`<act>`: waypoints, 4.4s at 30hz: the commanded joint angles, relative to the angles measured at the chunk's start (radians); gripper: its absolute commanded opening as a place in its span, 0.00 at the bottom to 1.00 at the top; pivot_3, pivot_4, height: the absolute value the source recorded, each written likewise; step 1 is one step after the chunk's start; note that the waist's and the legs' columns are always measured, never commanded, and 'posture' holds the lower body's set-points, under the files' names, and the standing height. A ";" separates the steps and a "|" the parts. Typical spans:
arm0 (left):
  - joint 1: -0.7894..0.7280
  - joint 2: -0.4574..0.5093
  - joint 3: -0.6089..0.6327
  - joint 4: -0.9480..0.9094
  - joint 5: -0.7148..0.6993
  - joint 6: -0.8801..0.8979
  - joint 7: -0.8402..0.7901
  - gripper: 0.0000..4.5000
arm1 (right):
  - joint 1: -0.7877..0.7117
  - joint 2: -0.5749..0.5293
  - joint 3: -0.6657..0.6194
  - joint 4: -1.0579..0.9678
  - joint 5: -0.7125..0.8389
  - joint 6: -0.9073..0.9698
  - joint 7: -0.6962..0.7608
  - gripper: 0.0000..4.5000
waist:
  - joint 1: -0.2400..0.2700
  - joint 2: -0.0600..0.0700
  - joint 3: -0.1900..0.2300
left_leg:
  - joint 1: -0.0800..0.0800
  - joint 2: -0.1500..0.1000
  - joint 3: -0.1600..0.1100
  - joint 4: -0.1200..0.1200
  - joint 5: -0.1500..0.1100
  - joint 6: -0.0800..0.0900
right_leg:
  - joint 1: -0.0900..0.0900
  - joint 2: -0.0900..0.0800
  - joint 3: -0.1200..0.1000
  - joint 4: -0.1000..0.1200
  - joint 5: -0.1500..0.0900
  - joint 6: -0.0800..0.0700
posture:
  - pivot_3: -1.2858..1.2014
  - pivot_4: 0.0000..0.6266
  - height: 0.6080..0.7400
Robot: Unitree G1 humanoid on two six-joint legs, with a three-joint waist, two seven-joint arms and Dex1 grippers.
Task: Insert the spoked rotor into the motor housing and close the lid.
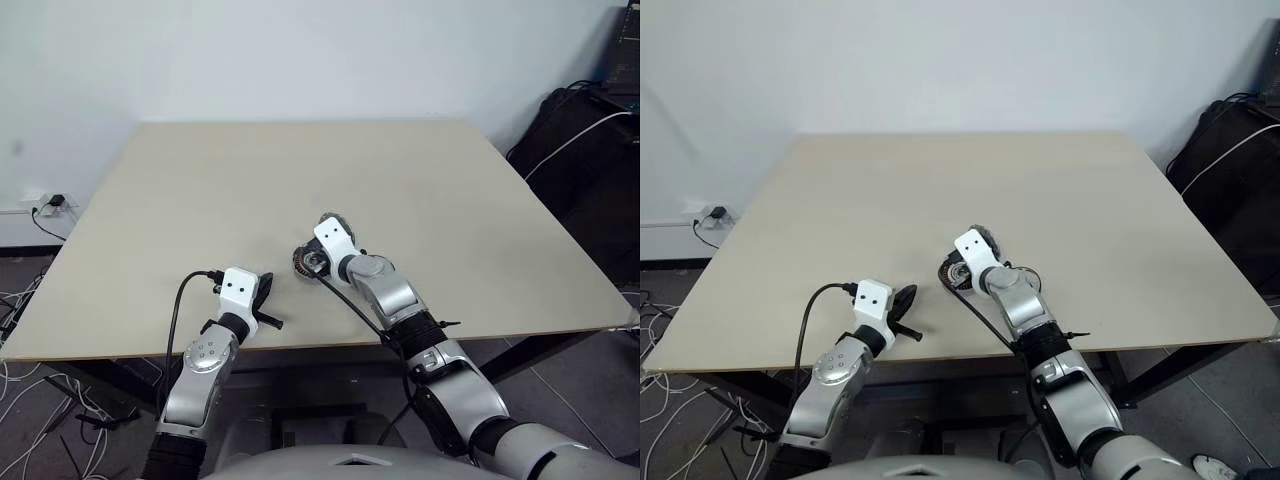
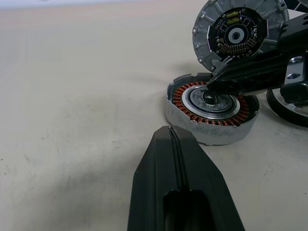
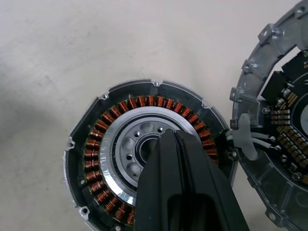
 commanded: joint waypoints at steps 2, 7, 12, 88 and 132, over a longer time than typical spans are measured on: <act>-0.011 -0.003 -0.001 -0.012 -0.007 -0.004 -0.002 0.00 | -0.011 0.011 -0.012 -0.042 0.012 -0.008 0.002 0.01 | 0.000 0.000 0.000 | 0.000 0.000 0.000 0.000 0.000 0.000 | 0.000 0.000 0.000 0.000 0.000 0.000 | 0.52 0.00 1.00; -0.009 -0.003 0.000 -0.012 -0.007 -0.001 0.000 0.00 | -0.019 0.016 -0.015 -0.020 0.009 -0.016 -0.004 0.01 | 0.000 0.000 0.000 | 0.000 0.000 0.000 0.000 0.000 0.000 | 0.000 0.000 0.000 0.000 0.000 0.000 | 0.52 0.00 1.00; -0.006 -0.003 0.001 -0.015 -0.006 0.003 0.002 0.00 | -0.034 0.024 -0.021 0.021 0.007 -0.030 -0.015 0.01 | 0.000 0.000 0.000 | 0.000 0.000 0.000 0.000 0.000 0.000 | 0.000 0.000 0.000 0.000 0.000 0.000 | 0.52 0.00 1.00; 0.003 0.024 -0.008 -0.033 0.002 0.046 -0.021 0.00 | 0.309 0.069 -0.846 -0.377 0.896 0.444 -0.347 0.91 | 0.014 0.005 0.000 | 0.000 0.002 0.001 0.000 0.000 0.000 | -0.001 -0.004 -0.002 -0.002 0.003 -0.001 | 0.52 0.00 1.00; 0.019 0.035 -0.009 -0.047 0.001 0.061 -0.016 0.00 | 0.393 0.076 -0.602 -0.433 1.316 0.636 -0.235 0.10 | 0.020 0.010 -0.008 | -0.001 0.003 0.000 -0.006 -0.001 0.001 | 0.001 -0.004 -0.003 -0.016 0.004 0.002 | 0.52 0.00 1.00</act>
